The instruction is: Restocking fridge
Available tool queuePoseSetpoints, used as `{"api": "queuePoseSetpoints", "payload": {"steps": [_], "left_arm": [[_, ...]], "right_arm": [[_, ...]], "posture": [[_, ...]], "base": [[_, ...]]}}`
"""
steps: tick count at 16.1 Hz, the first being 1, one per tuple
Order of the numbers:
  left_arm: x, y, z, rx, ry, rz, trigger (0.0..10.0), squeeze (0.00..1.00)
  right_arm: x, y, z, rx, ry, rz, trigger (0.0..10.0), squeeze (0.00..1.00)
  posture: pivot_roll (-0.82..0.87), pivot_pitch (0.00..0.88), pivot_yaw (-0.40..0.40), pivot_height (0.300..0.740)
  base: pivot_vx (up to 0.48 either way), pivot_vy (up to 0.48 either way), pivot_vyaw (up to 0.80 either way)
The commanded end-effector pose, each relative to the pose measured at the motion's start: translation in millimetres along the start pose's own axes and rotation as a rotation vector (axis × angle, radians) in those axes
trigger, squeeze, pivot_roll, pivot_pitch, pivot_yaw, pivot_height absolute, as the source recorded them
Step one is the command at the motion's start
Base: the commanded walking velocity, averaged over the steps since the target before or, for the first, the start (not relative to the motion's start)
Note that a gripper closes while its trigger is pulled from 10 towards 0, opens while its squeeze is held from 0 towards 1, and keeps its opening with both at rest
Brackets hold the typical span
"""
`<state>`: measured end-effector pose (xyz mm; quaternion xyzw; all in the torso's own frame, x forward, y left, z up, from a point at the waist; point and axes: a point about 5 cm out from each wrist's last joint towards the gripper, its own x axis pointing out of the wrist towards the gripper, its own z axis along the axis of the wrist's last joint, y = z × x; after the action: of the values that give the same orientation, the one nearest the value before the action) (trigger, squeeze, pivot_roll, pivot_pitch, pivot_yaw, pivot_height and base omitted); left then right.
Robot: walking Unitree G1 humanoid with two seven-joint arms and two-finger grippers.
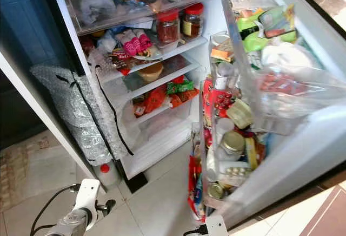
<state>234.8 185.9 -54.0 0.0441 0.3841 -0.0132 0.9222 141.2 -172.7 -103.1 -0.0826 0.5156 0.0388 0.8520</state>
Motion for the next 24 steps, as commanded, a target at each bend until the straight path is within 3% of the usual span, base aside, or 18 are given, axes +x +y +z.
{"api": "queuePoseSetpoints", "payload": {"steps": [1,10,17,20,24], "left_arm": [[-0.7,0.1,-4,0.015,0.011,0.002,10.0,0.00],[-0.4,-0.6,-3,0.018,0.016,0.001,10.0,0.00],[-0.4,0.7,-3,0.024,0.018,0.003,10.0,0.00],[-0.4,1.1,-3,0.017,0.020,0.012,10.0,0.00],[-0.3,0.8,-3,0.011,0.021,0.017,10.0,0.00]], "right_arm": [[-2.2,-0.7,-15,-0.009,0.056,0.004,10.0,0.00],[-2.0,-0.9,-13,-0.020,0.053,0.015,10.0,0.00],[-1.9,-1.5,-13,-0.005,0.042,-0.014,10.0,0.00],[-2.5,-2.9,-9,0.070,-0.022,-0.054,10.0,0.00],[-2.7,-35.1,42,0.146,-0.259,-0.119,10.0,0.00]], "posture": [[-0.15,0.050,-0.011,0.740],[-0.15,0.059,-0.016,0.740],[-0.16,0.063,-0.014,0.731],[-0.16,0.067,-0.014,0.731],[-0.16,0.066,-0.016,0.731]], "base": [[0.000,0.000,-0.52],[0.000,0.000,-0.50],[0.000,0.000,0.00],[0.000,0.000,0.00],[0.000,0.000,0.00]]}}
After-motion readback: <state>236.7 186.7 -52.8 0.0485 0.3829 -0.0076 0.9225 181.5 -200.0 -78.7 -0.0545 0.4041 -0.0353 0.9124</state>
